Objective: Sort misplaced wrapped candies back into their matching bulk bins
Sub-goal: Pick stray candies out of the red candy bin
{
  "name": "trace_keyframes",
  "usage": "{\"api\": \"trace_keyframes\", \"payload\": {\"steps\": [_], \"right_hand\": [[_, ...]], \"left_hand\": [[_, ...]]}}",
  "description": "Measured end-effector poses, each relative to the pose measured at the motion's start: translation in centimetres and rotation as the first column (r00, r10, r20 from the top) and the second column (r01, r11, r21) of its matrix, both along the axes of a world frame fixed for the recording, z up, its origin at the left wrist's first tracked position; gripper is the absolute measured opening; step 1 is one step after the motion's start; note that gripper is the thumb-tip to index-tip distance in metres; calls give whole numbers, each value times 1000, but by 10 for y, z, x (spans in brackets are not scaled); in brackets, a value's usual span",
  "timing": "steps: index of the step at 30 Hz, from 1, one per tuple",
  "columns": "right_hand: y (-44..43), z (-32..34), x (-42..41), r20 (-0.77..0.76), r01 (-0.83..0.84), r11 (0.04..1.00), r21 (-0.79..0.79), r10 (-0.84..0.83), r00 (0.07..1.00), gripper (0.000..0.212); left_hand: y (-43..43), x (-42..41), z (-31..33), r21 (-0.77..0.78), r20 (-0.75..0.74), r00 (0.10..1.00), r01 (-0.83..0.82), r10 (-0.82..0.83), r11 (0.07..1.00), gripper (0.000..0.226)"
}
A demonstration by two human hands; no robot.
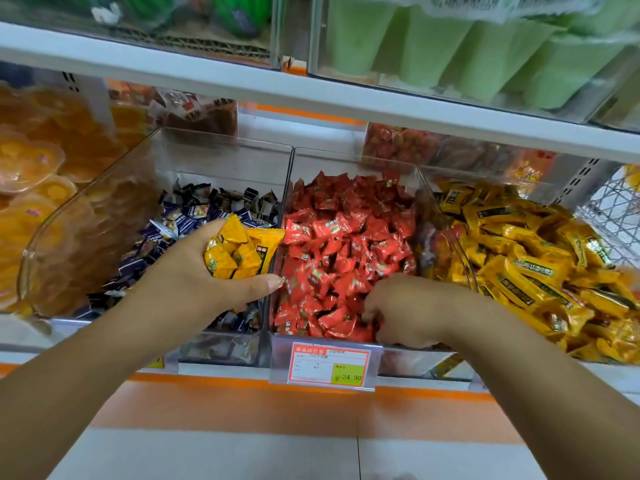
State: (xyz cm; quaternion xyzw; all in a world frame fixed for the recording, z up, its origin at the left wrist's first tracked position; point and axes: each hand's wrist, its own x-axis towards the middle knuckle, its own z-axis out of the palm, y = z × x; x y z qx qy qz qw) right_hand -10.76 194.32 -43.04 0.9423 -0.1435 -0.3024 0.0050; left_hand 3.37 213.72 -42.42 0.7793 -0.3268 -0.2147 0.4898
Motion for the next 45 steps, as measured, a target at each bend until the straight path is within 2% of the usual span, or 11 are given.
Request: {"api": "trace_keyframes", "payload": {"steps": [5, 10, 19, 24, 28, 29, 31, 33, 34, 37, 45], "right_hand": [[1, -5, 5, -19, 5, 1000, -2, -5, 1000, 27], [-4, 7, -7, 207, 173, 950, 260, -230, 951, 11], [0, 16, -9, 224, 269, 848, 458, -403, 887, 18], [-2, 27, -10, 426, 264, 776, 573, -557, 713, 10], [-6, 28, -5, 466, 185, 567, 803, -789, 400, 14], [-7, 31, -7, 463, 171, 556, 814, -797, 388, 15], [-9, 36, -12, 431, 261, 673, 692, -675, 599, 14], [-7, 30, -15, 220, 267, 883, 387, -370, 903, 21], [-5, 23, -14, 104, 199, 945, 260, -233, 967, 30], [-1, 4, -4, -14, 146, 972, 184, -146, 989, 45], [-5, 3, -4, 168, 139, 949, 283, -192, 967, 21]], "left_hand": [[3, -5, 3, -15, -4, 1000, -17, 17, 1000, 57], [5, -9, 8, -9, -7, 1000, 17, -17, 1000, 45], [7, -11, 13, -1, -6, 1000, 25, -25, 1000, 49], [8, -9, 11, 26, -8, 1000, 25, -25, 999, 84], [5, -12, 12, 45, -3, 1000, -3, 3, 999, 90], [4, -11, 11, 40, 0, 1000, -8, 8, 999, 92], [3, -11, 9, 23, -3, 1000, -21, 21, 1000, 95], [5, -9, 6, 15, 0, 999, -36, 36, 999, 93], [6, -7, 3, 19, 6, 999, -35, 35, 999, 89], [6, 2, -5, 14, 50, 998, 28, -28, 1000, 68], [6, 9, -11, 26, 52, 998, 39, -40, 999, 66]]}}
